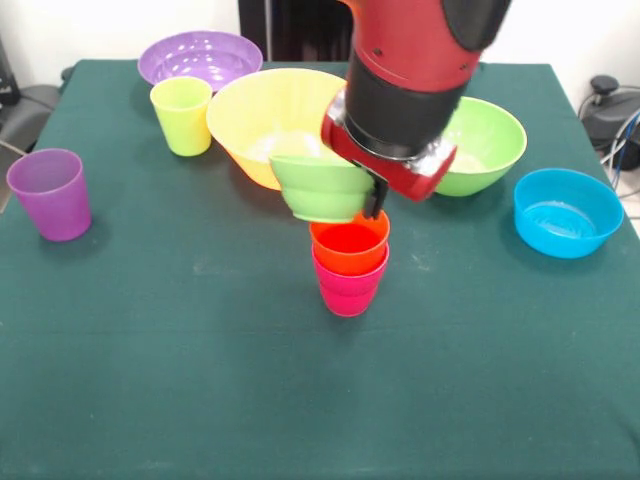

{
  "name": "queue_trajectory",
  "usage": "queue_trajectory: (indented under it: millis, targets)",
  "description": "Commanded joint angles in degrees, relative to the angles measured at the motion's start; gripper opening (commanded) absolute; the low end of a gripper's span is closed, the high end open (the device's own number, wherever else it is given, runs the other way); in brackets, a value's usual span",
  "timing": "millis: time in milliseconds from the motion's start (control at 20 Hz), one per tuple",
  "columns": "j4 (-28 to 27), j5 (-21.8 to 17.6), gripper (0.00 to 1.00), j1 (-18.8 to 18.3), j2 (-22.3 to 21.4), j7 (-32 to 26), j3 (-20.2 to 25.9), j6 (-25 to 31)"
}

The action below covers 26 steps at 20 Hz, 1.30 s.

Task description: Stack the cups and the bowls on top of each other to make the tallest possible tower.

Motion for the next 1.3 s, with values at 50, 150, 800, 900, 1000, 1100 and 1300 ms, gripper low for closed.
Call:
queue_trajectory:
  millis: [50,150,800,900,1000,1100,1300]
  targets:
    - [-8.3,0.8,0.00,1.6,3.8,7.6,2.7,8.9]
    - [-10.1,0.9,0.00,2.0,4.3,7.8,2.2,11.0]
    - [-16.2,1.7,0.00,2.6,6.1,7.6,0.2,20.2]
    - [-18.6,1.8,0.00,2.5,7.3,7.4,0.0,21.2]
    - [-20.9,1.8,0.00,2.4,8.6,7.2,-0.4,22.0]
    - [-23.7,2.0,0.00,2.2,10.2,6.9,-0.7,22.7]
    - [-27.2,2.4,0.00,2.1,12.2,6.9,-1.2,23.2]
